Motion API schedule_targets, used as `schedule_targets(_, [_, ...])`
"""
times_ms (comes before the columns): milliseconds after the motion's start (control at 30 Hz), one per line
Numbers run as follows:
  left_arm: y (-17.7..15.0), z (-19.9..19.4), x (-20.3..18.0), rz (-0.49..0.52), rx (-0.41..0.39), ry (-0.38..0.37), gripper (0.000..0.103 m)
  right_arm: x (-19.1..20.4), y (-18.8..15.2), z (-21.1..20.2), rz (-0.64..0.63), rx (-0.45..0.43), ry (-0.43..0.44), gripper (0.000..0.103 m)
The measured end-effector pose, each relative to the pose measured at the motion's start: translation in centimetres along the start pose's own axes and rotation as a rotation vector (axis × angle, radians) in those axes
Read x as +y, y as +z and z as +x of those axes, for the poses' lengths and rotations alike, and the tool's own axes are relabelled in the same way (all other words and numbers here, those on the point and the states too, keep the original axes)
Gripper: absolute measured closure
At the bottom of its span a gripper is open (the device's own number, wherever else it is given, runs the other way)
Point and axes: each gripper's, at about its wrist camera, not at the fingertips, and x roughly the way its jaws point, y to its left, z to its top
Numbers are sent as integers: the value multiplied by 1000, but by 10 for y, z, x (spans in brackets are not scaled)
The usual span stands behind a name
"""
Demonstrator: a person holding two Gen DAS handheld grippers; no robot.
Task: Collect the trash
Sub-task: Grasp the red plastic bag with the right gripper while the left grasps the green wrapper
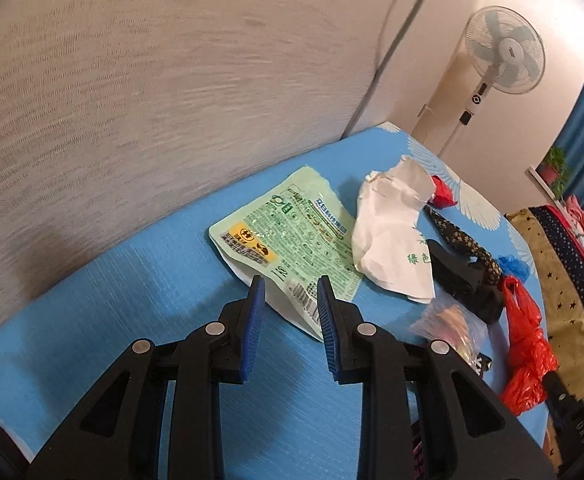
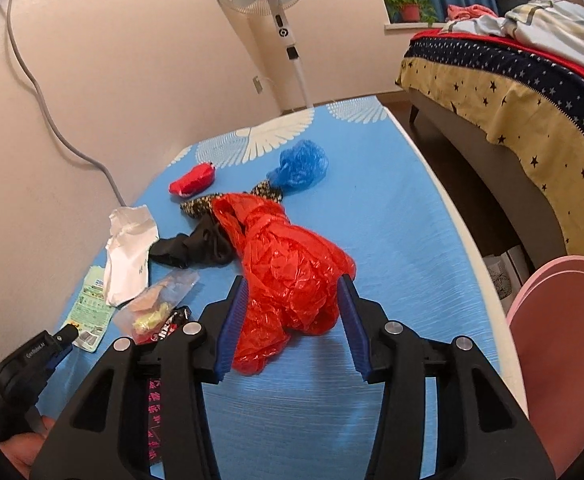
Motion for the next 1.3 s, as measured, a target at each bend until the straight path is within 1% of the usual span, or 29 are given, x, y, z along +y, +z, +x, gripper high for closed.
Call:
schedule_targets(100, [1, 5, 0, -7, 13, -5, 77, 0, -2, 5, -2, 15, -3, 56])
schedule_targets(167, [2, 8, -1, -8, 20, -9, 80, 0, -3, 7, -3, 23, -5, 56])
schedule_targets(300, [4, 14, 1, -25, 43, -12, 82, -1, -3, 8, -2, 26, -2, 56])
schedule_targets(333, [4, 14, 1, -26, 46, -14, 85, -1, -3, 8, -1, 27, -1, 57])
schedule_targets(400, [4, 15, 1, -28, 49, -18, 87, -2, -4, 8, 3, 28, 1, 60])
schedule_targets(433, [4, 16, 1, -29, 49, -21, 89, -2, -4, 8, 3, 29, 2, 60])
schedule_targets(467, [4, 15, 2, -29, 48, -23, 92, -2, -4, 7, 2, 30, 3, 64])
schedule_targets(500, [4, 14, 1, -28, 46, -24, 92, -2, -5, 7, 0, 31, 4, 66])
schedule_targets(600, [4, 12, 0, -24, 29, -23, 95, 0, -6, 5, -13, 30, 9, 72])
schedule_targets(767, [3, 4, -4, 3, -3, -22, 100, 2, -7, -3, -33, 15, 12, 78])
schedule_targets(967, [6, -16, -12, 65, -78, -4, 103, 6, -5, -23, -47, -28, 9, 80])
schedule_targets(1300, [3, -50, -12, 117, -138, -5, 103, 5, -8, -61, -65, -85, -5, 81])
